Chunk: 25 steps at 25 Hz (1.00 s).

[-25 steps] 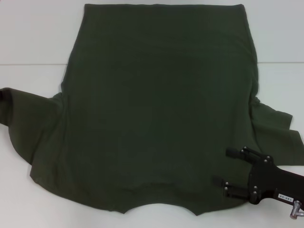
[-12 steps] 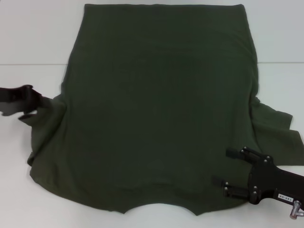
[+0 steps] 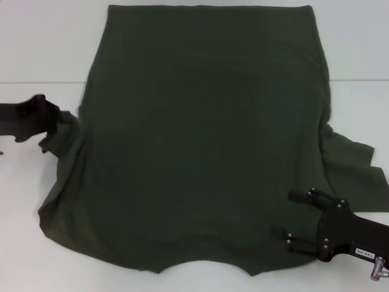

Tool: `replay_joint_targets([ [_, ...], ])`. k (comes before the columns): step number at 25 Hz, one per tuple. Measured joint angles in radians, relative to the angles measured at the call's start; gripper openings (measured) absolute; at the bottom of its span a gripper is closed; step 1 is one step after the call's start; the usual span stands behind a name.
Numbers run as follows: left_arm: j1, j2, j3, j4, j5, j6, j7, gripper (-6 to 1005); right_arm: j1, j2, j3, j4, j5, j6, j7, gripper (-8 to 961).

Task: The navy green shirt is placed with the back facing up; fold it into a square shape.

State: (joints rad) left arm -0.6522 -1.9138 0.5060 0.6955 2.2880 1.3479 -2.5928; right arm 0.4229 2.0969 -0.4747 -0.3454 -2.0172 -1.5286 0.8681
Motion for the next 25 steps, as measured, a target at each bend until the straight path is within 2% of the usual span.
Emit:
replay_joint_targets([
  [9,-0.001,-0.011,-0.017,-0.072,-0.009,-0.040,0.002,33,0.001,0.000,0.001,0.007,0.000,0.002,0.000,923],
  [15,0.019,-0.054,-0.025,-0.087,-0.075,-0.047,0.022,69,-0.001,0.000,0.006,0.010,0.000,0.002,0.000,923],
  [17,0.032,-0.067,-0.026,-0.117,-0.135,-0.048,0.051,153,-0.001,0.000,0.006,0.010,0.000,0.002,0.000,923],
  [19,0.035,-0.069,-0.027,-0.154,-0.178,-0.049,0.074,237,-0.001,0.000,0.006,0.010,0.000,0.002,0.000,923],
  [25,0.033,-0.077,-0.027,-0.188,-0.201,-0.060,0.080,486,0.000,0.000,0.005,0.010,0.000,0.002,0.000,923],
])
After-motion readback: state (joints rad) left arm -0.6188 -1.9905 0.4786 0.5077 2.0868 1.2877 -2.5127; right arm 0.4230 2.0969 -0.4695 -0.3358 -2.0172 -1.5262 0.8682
